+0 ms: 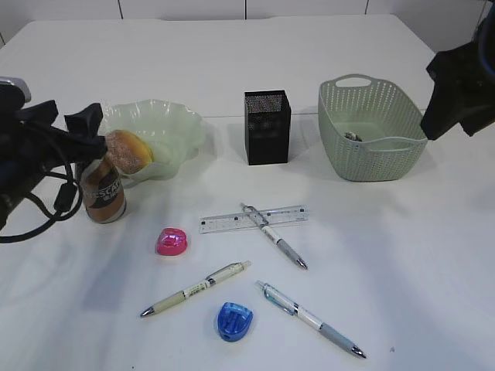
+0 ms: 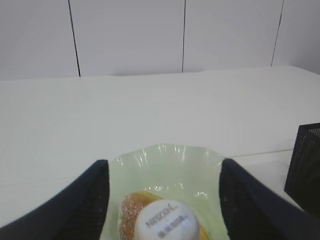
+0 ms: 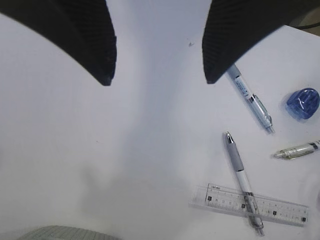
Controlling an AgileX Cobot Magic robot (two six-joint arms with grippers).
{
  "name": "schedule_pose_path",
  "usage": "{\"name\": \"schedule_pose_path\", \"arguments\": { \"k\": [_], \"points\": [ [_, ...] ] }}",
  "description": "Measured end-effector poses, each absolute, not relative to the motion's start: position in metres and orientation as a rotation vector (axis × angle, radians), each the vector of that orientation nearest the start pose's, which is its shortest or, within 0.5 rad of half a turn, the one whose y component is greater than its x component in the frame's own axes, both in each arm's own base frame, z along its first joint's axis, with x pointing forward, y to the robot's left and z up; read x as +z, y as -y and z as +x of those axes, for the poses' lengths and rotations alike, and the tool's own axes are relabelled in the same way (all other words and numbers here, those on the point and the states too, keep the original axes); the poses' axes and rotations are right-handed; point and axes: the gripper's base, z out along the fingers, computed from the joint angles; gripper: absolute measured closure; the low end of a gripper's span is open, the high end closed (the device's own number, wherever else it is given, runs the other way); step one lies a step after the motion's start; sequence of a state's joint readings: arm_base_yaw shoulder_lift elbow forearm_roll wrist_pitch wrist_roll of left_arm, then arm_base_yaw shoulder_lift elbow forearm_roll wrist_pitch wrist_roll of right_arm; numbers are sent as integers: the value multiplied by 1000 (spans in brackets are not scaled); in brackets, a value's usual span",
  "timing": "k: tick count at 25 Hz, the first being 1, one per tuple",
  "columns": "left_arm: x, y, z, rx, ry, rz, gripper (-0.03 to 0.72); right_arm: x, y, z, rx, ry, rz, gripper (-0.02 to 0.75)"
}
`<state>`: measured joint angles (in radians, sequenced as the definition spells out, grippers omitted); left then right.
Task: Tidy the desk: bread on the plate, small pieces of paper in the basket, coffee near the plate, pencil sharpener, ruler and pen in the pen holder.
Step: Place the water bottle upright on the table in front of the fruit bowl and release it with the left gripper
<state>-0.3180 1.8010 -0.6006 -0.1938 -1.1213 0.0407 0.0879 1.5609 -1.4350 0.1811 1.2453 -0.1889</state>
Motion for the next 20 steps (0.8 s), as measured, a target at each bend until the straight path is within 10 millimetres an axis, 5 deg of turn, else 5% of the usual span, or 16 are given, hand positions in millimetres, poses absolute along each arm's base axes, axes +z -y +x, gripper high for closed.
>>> {"name": "schedule_pose_path", "arguments": {
  "k": [11,20],
  "points": [
    [235,86,300,-192,-1571,103,199,332,-43,310,240,-2816,-344,299],
    [279,83,266,-222,-1693,213,199,332,-43,310,240,-2815,-347,299]
  ]
}}
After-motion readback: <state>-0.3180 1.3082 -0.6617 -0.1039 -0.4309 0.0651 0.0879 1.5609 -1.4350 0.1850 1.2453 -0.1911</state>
